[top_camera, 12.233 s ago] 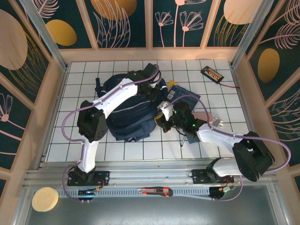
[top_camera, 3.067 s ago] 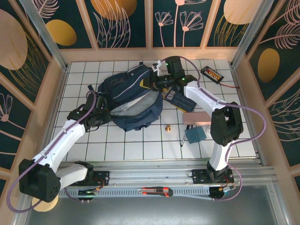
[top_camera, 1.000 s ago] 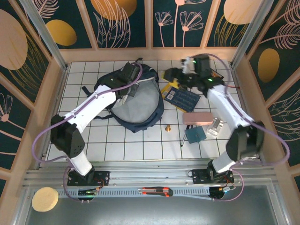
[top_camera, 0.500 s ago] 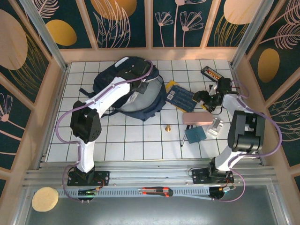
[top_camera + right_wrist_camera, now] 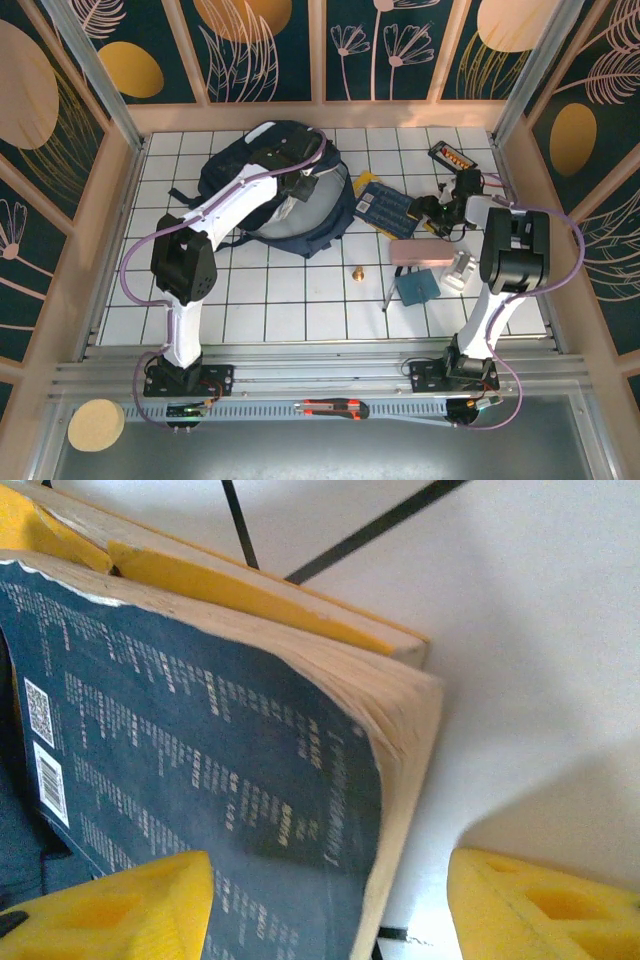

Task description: Pack the student bag

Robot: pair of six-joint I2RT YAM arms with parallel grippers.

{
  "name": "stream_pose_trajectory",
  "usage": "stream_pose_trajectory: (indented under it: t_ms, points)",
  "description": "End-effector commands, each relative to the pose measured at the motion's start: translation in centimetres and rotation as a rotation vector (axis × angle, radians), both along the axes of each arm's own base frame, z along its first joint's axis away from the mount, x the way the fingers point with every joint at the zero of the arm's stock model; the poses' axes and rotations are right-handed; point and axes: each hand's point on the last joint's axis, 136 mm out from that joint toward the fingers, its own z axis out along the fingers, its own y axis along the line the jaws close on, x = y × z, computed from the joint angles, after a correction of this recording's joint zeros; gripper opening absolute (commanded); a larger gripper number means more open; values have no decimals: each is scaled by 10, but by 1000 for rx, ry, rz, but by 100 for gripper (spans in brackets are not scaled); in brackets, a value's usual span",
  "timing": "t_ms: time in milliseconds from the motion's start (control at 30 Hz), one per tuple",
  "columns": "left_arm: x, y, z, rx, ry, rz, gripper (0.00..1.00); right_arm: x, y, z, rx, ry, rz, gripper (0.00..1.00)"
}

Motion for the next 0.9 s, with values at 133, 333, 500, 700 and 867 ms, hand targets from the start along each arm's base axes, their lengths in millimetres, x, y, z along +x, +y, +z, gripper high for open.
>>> stream_pose_trajectory:
  t_ms: [133,333,500,700,867]
  points:
    - [5,-6,2,-33,0,-11,0,21,7,-11,-18,-42,0,57]
    - [4,-5,1,-36,6,-11,0,25,6,-18,-21,-48,-11,37]
    - [4,-5,3,-38,2,-10,0,25,1,-7,-50,-80,-32,3]
    - [8,-3,14,-37,-22,12,0,24,-10,50,-106,-221,-74,0]
    - [13,-1,30,-39,-48,42,0,19,-14,105,-112,-344,-86,0]
